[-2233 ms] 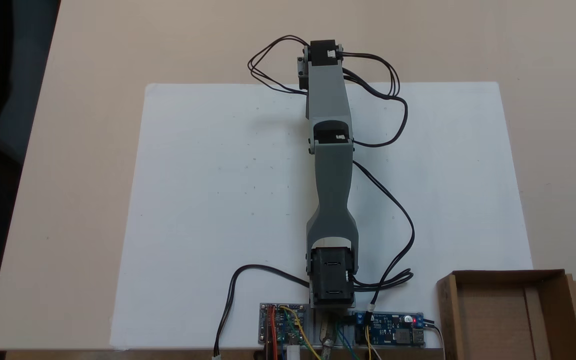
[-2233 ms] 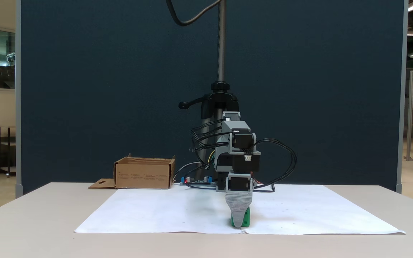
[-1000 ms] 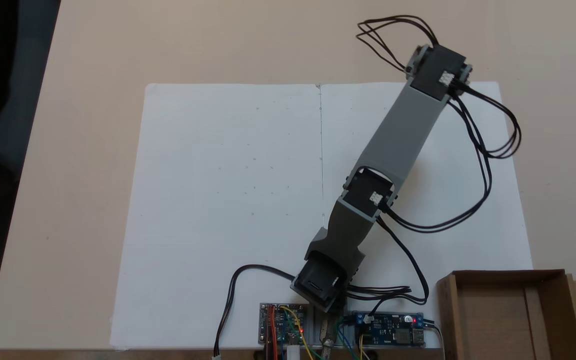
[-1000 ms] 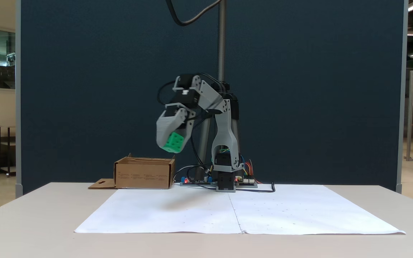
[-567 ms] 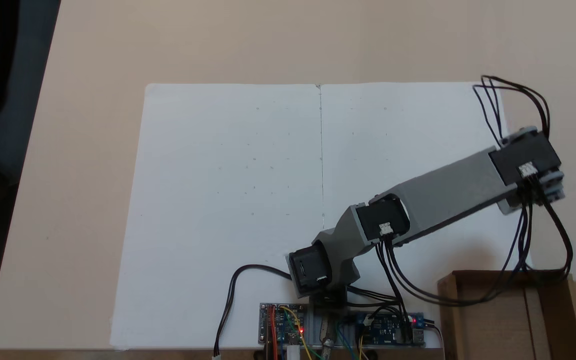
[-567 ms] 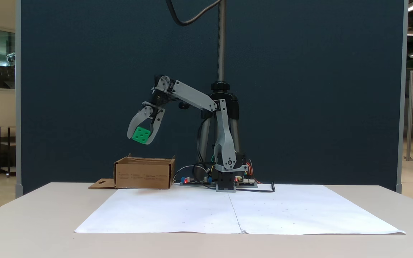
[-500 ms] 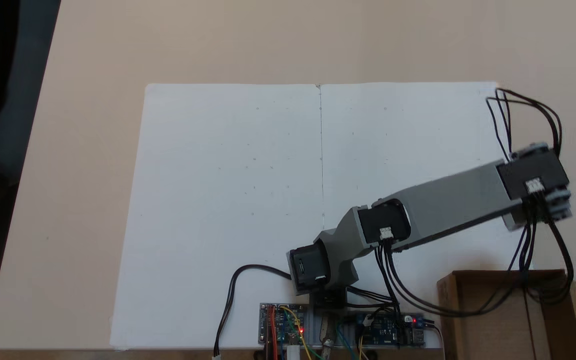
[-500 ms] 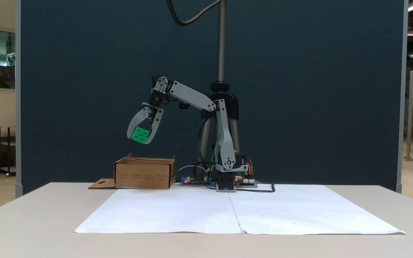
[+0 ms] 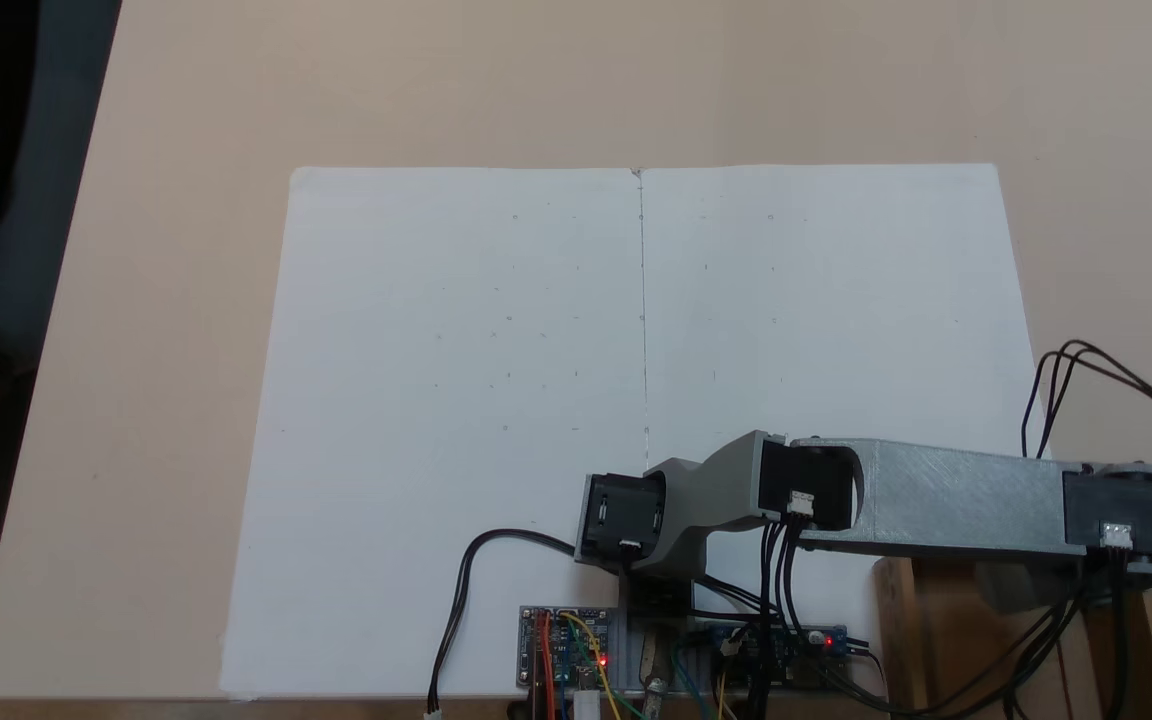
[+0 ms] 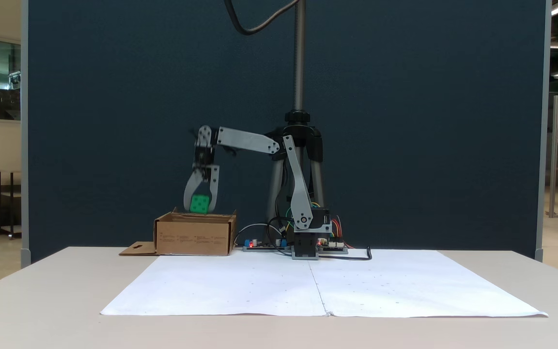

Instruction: Grasp a green dice and put it in the bin.

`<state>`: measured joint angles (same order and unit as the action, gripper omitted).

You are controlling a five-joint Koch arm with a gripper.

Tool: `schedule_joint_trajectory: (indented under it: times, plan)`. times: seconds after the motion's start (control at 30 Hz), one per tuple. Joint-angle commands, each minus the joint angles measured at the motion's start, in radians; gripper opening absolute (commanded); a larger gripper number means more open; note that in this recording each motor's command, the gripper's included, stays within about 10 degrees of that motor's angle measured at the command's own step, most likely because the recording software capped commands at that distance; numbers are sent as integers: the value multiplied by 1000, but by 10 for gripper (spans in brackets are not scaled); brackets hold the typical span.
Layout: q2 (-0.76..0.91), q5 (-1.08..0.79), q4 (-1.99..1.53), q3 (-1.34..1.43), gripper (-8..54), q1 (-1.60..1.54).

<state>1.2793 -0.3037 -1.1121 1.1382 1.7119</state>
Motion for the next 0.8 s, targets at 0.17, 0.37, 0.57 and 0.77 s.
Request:
schedule_joint_trajectory:
  times: [0.17, 0.37, 0.57, 0.77]
  plan:
    - [9, -114, 201, 54, 119, 60]
    - [14, -104, 158, 92, 430, 74]
    - [40, -94, 166, 91, 435, 57]
    - [129, 80, 181, 55, 434, -35]
